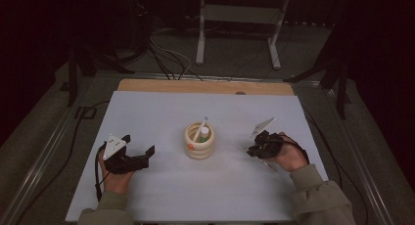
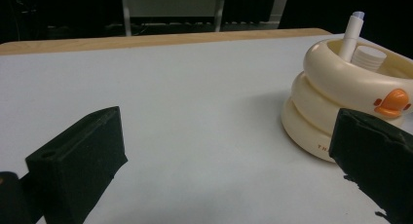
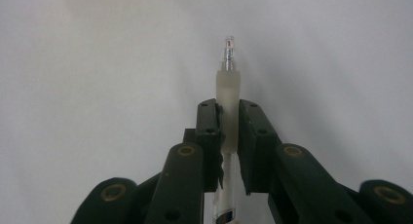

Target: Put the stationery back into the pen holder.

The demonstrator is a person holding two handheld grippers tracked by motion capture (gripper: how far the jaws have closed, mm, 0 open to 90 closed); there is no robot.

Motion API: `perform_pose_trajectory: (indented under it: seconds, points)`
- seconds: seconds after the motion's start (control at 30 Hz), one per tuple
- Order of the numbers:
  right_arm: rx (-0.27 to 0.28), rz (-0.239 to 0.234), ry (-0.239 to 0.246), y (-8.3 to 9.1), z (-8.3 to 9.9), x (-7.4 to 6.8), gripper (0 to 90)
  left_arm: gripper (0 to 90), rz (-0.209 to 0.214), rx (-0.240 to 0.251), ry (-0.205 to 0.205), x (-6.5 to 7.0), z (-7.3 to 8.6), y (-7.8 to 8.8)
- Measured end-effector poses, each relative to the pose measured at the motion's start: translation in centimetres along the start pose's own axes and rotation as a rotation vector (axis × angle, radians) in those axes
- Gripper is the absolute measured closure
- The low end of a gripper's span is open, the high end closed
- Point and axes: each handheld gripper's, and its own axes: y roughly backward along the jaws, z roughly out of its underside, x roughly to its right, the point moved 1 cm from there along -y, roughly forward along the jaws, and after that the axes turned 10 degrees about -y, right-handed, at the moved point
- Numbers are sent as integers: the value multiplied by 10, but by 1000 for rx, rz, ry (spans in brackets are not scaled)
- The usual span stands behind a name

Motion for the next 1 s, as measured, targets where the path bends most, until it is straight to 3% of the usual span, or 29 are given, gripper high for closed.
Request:
perform_pose_trajectory:
  seconds: [0.37, 0.9, 1.0]
  points:
    - [139, -54, -75, 6, -2, 4, 811, 4, 0, 1, 0, 0, 0, 0]
    - [325, -68, -129, 18, -11, -2, 810, 4, 2, -1, -2, 0, 0, 0]
    - [367, -96, -145, 20, -12, -2, 810, 4, 3, 0, -1, 0, 0, 0]
